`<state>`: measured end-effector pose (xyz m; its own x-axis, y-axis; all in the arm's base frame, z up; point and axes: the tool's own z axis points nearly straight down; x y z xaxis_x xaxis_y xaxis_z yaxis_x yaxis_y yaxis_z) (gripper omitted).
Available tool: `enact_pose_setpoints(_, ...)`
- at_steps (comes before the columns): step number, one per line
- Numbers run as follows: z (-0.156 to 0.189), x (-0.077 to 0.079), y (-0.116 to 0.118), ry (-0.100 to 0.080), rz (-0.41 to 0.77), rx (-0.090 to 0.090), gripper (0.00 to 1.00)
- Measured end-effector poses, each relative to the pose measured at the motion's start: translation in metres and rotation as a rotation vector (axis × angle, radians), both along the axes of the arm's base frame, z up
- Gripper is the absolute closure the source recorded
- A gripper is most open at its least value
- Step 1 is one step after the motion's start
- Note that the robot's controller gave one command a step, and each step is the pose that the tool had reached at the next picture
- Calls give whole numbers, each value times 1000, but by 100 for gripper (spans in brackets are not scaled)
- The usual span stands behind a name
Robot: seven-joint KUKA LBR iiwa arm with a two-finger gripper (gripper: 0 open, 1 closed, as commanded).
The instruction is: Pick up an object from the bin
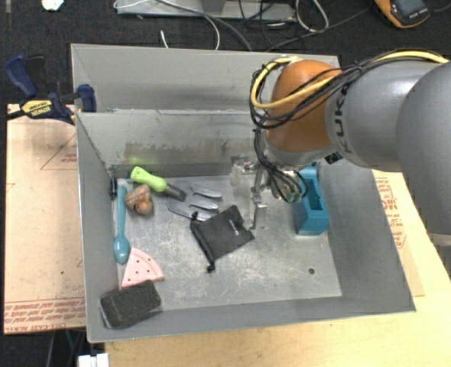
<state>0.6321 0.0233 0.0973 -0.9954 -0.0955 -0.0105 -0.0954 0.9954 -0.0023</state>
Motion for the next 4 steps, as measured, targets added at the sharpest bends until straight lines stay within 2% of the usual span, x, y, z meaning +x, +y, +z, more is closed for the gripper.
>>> enact_pose_setpoints(1,-23,-5,9,9,18,3,0)
enact_pose_setpoints(2,-9,-29,11,1,-152,5,0)
enact_pose_setpoints(3,-10,-24,15,2,-53,4,0)
enact_pose_setpoints(4,-1,-39,36,-1,-6,6,0)
